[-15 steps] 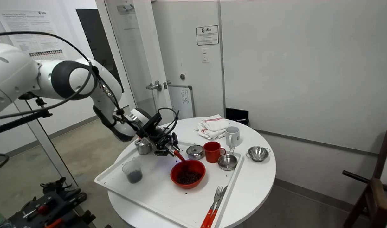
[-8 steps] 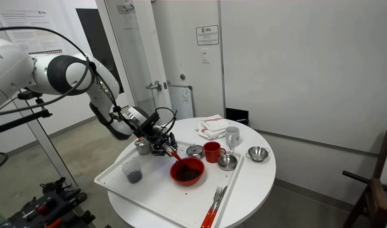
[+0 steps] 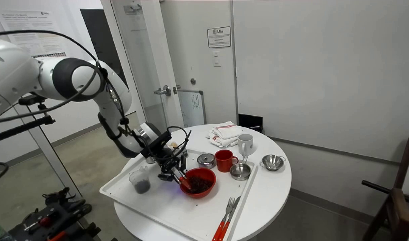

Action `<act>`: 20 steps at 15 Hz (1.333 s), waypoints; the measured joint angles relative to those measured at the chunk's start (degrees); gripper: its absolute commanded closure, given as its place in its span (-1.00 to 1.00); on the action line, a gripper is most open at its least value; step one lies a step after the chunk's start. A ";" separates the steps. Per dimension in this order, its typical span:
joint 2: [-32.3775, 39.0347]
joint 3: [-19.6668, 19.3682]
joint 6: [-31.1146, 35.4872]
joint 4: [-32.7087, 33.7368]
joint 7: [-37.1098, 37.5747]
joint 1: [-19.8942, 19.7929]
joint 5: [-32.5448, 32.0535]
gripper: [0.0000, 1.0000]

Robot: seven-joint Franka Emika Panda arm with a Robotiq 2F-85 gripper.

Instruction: Use the spoon to stir the contents of the red bowl

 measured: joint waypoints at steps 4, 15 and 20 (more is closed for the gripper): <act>0.00 -1.06 -0.33 -0.86 0.49 -1.24 0.56 0.90; 0.00 -4.99 -4.22 6.57 0.58 -1.03 -2.70 0.90; 0.96 -4.95 -6.40 7.98 -0.43 1.49 -5.32 0.90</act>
